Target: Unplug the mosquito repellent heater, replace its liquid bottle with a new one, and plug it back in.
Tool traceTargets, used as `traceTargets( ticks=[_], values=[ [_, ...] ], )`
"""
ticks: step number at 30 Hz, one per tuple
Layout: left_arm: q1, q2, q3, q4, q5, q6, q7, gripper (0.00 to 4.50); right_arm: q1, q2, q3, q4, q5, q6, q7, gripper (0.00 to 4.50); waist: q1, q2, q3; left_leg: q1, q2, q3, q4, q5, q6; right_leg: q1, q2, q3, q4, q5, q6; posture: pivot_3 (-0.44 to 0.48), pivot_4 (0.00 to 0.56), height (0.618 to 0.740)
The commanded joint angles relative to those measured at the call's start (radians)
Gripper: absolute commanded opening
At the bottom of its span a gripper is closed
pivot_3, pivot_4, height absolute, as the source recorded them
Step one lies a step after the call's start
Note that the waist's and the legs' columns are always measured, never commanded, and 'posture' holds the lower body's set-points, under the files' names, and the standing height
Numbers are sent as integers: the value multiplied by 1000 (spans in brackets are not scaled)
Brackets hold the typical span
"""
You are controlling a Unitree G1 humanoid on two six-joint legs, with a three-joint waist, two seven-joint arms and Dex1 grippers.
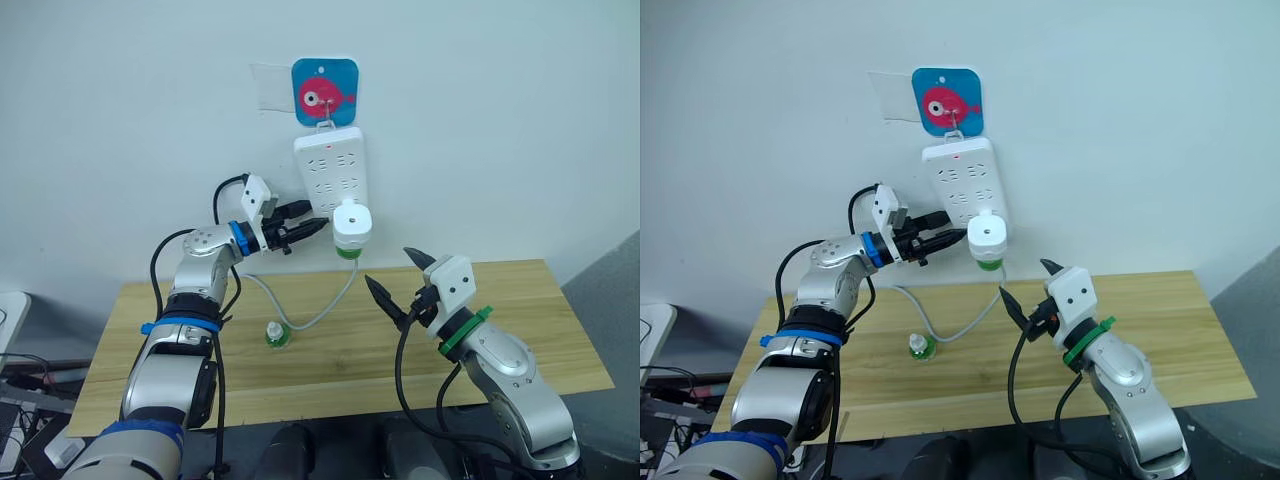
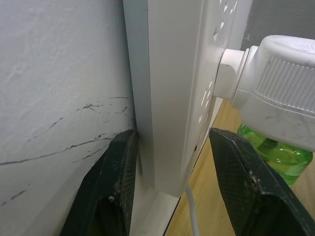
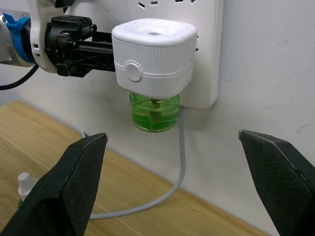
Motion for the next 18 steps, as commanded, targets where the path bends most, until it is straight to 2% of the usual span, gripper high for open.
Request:
traceTargets(
  ticks=[1, 6, 13, 18],
  values=[
    [-25, -13, 9, -12, 5, -21, 10, 2353, -13, 6, 3, -52, 6, -4, -10, 4500, 0, 0, 0, 0, 0, 0, 0, 0, 0, 0, 0, 0, 0, 0, 0, -145, 207, 740],
    [-45, -42, 10, -37, -11, 1, -9, 2353, -24, 7, 5, -48, 9, 1, -13, 4500, 3, 0, 1, -3, 0, -2, 4, 0, 0, 0, 0, -2, 0, 0, 1, -145, 207, 740],
    [61, -8, -13, -263, -68, 168, -104, 2353, -35, 22, 6, -72, 22, 44, -29, 4500, -5, 1, 4, -4, 0, -2, 6, 0, 0, 0, 1, -2, 0, 1, 1, -154, 210, 740],
    [105, -7, -12, -364, -81, 239, -81, 2353, -52, 36, -5, -115, 39, 113, -45, 4500, -11, 1, 9, -4, 1, -3, 6, 0, 0, 0, 0, 0, 0, 1, 1, -159, 215, 740]
  ],
)
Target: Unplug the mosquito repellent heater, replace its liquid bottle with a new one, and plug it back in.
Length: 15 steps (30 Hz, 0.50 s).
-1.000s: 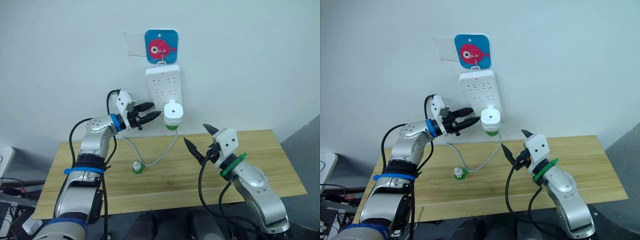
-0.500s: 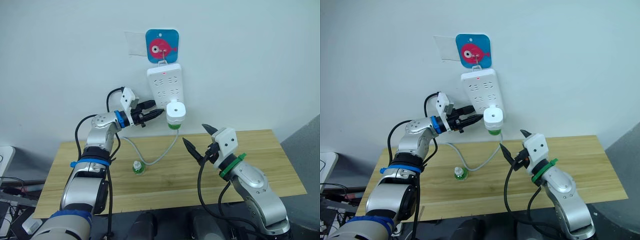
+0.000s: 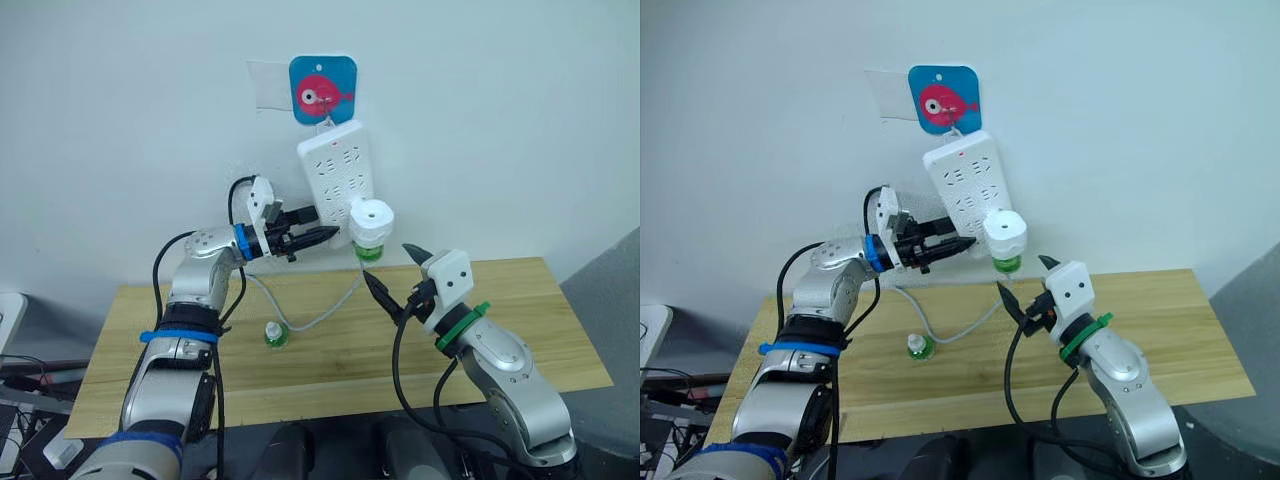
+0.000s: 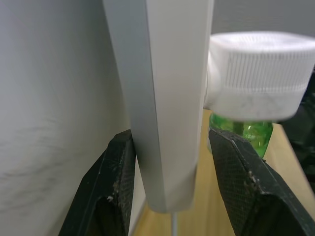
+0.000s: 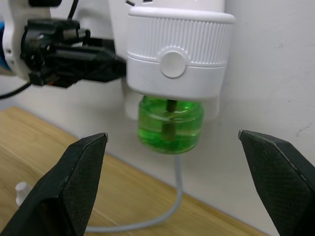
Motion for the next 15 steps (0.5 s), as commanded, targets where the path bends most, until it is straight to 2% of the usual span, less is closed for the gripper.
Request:
traceTargets(
  ticks=[1, 10, 15],
  values=[
    [-2, 0, 0, -76, -23, 31, 17, 2353, -24, 10, -12, -74, 33, 43, -14, 4500, -2, 0, 3, 0, 0, 0, 0, 0, 0, 0, 0, 0, 0, 0, 0, -163, 218, 740],
    [-13, -32, 7, -100, -36, 67, 54, 2353, -108, 49, -22, -105, 68, 179, -63, 4500, -8, 0, 8, 0, 0, 0, 0, 0, 0, 0, 0, 0, 0, 0, 0, -165, 217, 740],
    [-7, -27, 7, -99, -43, 69, 52, 1340, -148, 71, -32, -117, 91, 233, -89, 4500, -9, 0, 9, -1, 0, 0, 0, 0, 0, -1, 0, 0, -1, 0, 0, -167, 219, 740]
  ],
)
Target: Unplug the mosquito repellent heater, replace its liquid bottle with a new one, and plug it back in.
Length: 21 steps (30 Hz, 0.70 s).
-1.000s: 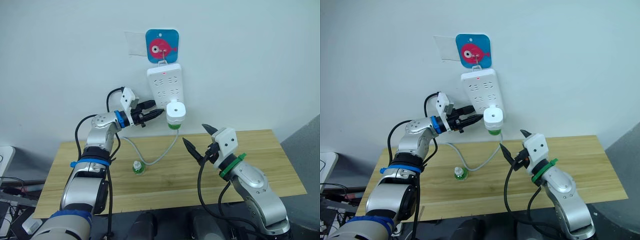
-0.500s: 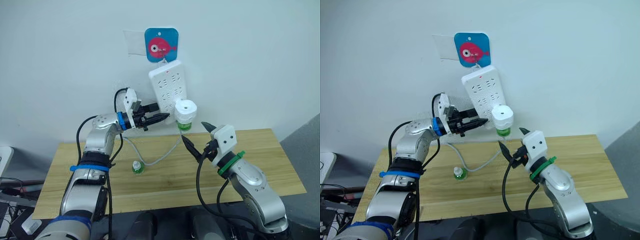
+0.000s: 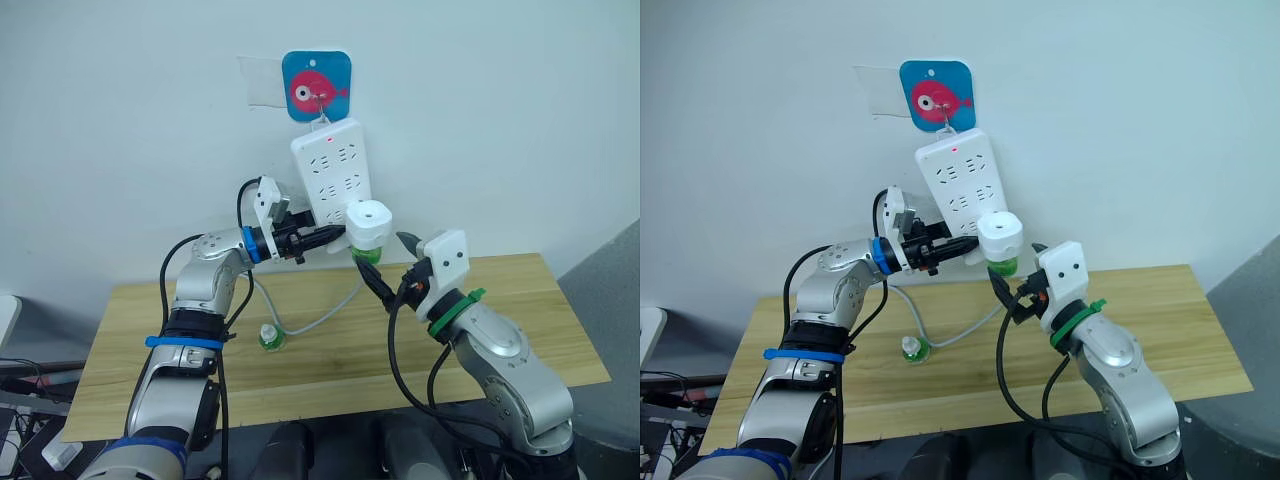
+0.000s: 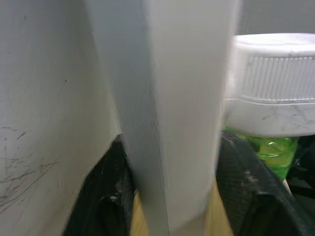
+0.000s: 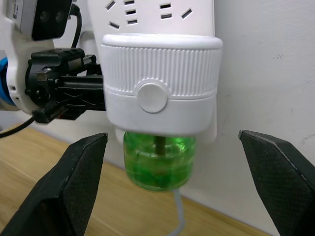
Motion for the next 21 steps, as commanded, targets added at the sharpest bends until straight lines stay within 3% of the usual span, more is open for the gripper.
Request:
traceTargets(
  ticks=[1, 12, 21],
  values=[
    [-7, 4, -5, -40, -14, -8, -13, 1340, -36, 20, -16, -59, 27, 31, -25, 4500, 0, 0, 1, 0, 0, 0, 0, 0, 0, 0, 0, 0, 0, 0, 0, -168, 220, 740],
    [-33, -19, -16, 2, 20, -55, 23, 1340, -239, 96, -3, -49, 31, 245, -136, 4500, -1, 1, 6, -2, -1, 0, 0, 0, 0, -2, -1, 0, 0, 0, 0, -171, 226, 740],
    [-31, -18, -14, 6, 28, -73, 28, 1340, -293, 129, -14, -23, 37, 342, -177, 4500, -1, 1, 6, -2, -1, 0, -1, 0, 0, -3, -1, 0, 0, 0, 0, -153, 227, 740]
  ],
)
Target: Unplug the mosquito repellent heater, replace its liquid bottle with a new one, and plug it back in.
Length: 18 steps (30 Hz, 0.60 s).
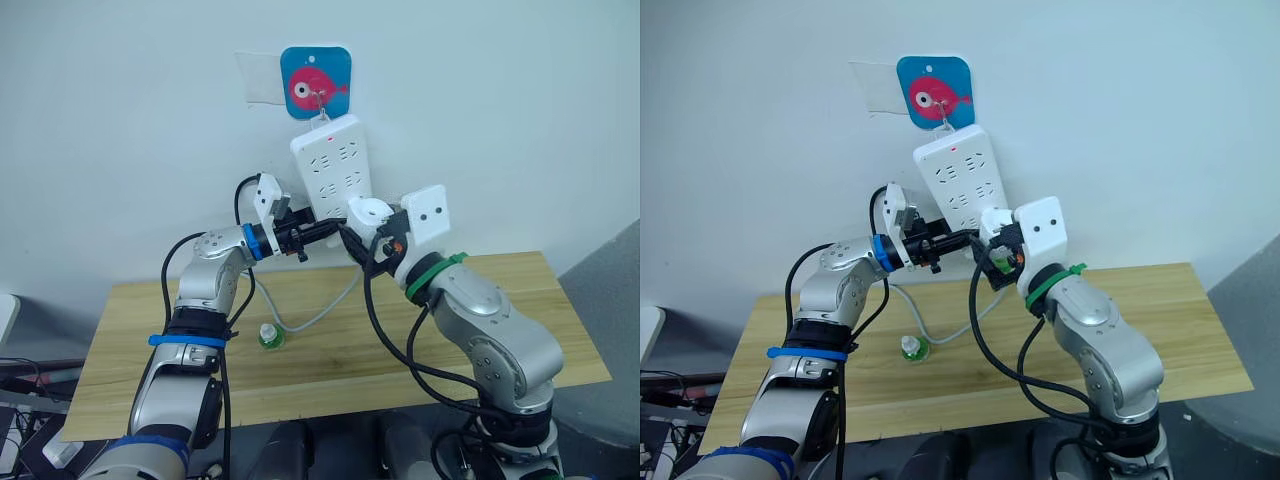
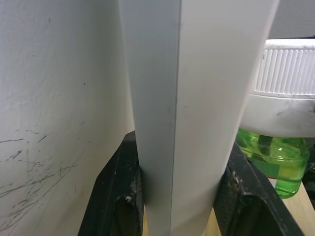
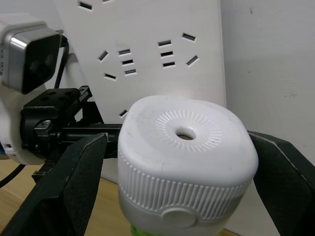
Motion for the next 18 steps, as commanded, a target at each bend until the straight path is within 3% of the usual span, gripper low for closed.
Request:
traceTargets(
  ticks=[1, 2, 5, 8, 18],
  values=[
    [-21, -4, -11, -17, -1, -24, -7, 1340, -21, 13, -6, -17, 7, 3, -8, 4500, 0, 0, 0, 0, 0, 0, 0, 0, 0, 0, 0, 0, 0, 0, 0, -153, 227, 740],
    [-20, -3, -10, -19, -1, -24, -6, 1340, -22, 14, -6, -16, 8, 3, -7, 4500, 0, 0, 0, 0, 0, 0, 0, 0, 0, 0, 0, 0, 0, 0, 0, -153, 227, 740],
    [-15, 1, -10, -27, -1, -21, -5, 1340, -21, 16, -4, -17, 9, -1, -4, 3907, 0, 0, 0, 0, 0, 0, 0, 0, 0, 0, 0, 0, 0, 0, 0, -144, 228, 740],
    [-11, 4, -11, -30, 0, -22, -4, 1340, -20, 8, 2, -17, 7, -8, 2, 2968, 0, 0, 0, 0, 0, 0, 0, 0, 0, 0, 0, 0, 0, 0, 0, -143, 228, 740],
    [-6, 3, -14, -30, 4, -25, -1, 1340, -24, -99, 73, -16, -33, -63, 35, 2970, 0, 0, 0, 0, 0, 0, 0, 0, 0, -1, 0, 0, 0, 0, 0, -142, 224, 740]
  ],
)
